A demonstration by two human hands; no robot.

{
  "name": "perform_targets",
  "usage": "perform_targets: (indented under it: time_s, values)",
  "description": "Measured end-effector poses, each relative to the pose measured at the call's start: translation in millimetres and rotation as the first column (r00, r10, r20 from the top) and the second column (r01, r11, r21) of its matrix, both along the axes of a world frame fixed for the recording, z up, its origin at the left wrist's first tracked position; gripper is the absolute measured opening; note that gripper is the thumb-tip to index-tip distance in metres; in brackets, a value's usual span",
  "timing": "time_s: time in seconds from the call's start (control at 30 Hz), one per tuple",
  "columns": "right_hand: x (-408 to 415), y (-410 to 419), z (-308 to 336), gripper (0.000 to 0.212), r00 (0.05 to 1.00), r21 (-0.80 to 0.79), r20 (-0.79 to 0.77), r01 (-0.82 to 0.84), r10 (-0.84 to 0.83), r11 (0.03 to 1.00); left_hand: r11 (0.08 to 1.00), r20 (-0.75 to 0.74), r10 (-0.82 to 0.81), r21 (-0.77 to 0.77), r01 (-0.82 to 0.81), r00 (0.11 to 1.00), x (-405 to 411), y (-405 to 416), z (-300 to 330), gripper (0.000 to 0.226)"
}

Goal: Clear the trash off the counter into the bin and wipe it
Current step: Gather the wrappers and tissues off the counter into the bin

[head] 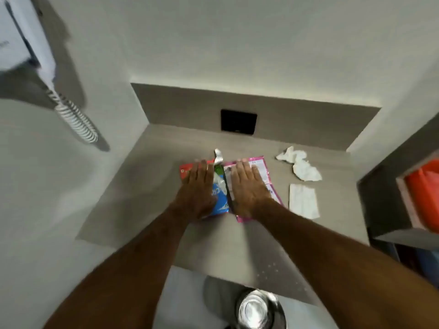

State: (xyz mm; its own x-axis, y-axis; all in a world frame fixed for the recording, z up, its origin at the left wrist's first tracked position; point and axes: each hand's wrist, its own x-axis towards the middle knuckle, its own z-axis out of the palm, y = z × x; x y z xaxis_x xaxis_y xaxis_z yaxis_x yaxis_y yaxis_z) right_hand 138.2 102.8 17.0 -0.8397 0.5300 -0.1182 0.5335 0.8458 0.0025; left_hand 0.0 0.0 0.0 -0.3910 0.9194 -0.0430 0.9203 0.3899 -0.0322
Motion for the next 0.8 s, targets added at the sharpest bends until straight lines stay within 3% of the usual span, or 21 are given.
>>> perform_targets:
  time_s: [0.03,0.17,0.23,0.3,0.43,0.53,0.6,0.67,0.73,0.8]
  values:
    - [-0.7,4.6,-8.6,0.100,0.995,-0.021,0.101,0.019,-0.017,1.000,0.994,0.032,-0.007,-0.110,0.011,0.999,-2.3,1.3,-9.3,0.100]
    - [-7.1,37.5,-10.1,0.118,0.955,-0.311,0.287,0.163,-0.071,0.936,0.955,0.244,0.099,-0.296,-0.024,0.965,-13.5,16.4,-19.1,0.128]
    - [-16.8,47.0,-7.3,0.120,0.924,-0.298,0.381,0.111,0.012,0.948,0.931,0.312,0.133,-0.366,-0.011,0.941,-21.6,27.4,-15.7,0.140]
    - [-22.8,51.8,-5.7,0.108,0.908,-0.289,0.414,0.062,0.066,0.955,0.935,0.310,0.091,-0.353,0.026,0.946,-29.7,37.2,-11.2,0.138]
    - [-22.3,44.3,-13.2,0.049,0.963,-0.270,0.218,-0.099,0.161,0.958,0.974,0.381,0.083,-0.225,0.006,0.921,-25.5,38.1,-14.3,0.078]
    - [-10.7,39.5,-13.0,0.033,0.994,-0.346,0.111,0.048,-0.010,0.937,0.986,0.409,0.113,-0.161,-0.050,0.906,-9.4,25.5,-14.6,0.056]
    - [5.4,35.3,-10.5,0.028,0.983,-0.417,-0.030,0.154,-0.183,0.896,0.991,0.465,0.114,0.014,-0.136,0.878,8.5,15.6,-9.5,0.034]
    - [30.3,22.0,-6.3,0.021,0.902,-0.466,-0.261,0.194,-0.343,0.864,0.953,0.486,0.103,0.203,-0.226,0.868,32.0,0.8,-4.6,0.023]
    - [69.9,-8.0,-0.8,0.012,0.748,-0.454,-0.535,0.137,-0.393,0.880,0.859,0.474,0.096,0.404,-0.314,0.875,66.8,-26.0,-0.9,0.022]
    - [119.2,-55.0,0.5,0.013,0.585,-0.519,-0.683,0.034,-0.438,0.854,0.762,0.498,0.073,0.532,-0.371,0.864,112.4,-70.8,1.9,0.026]
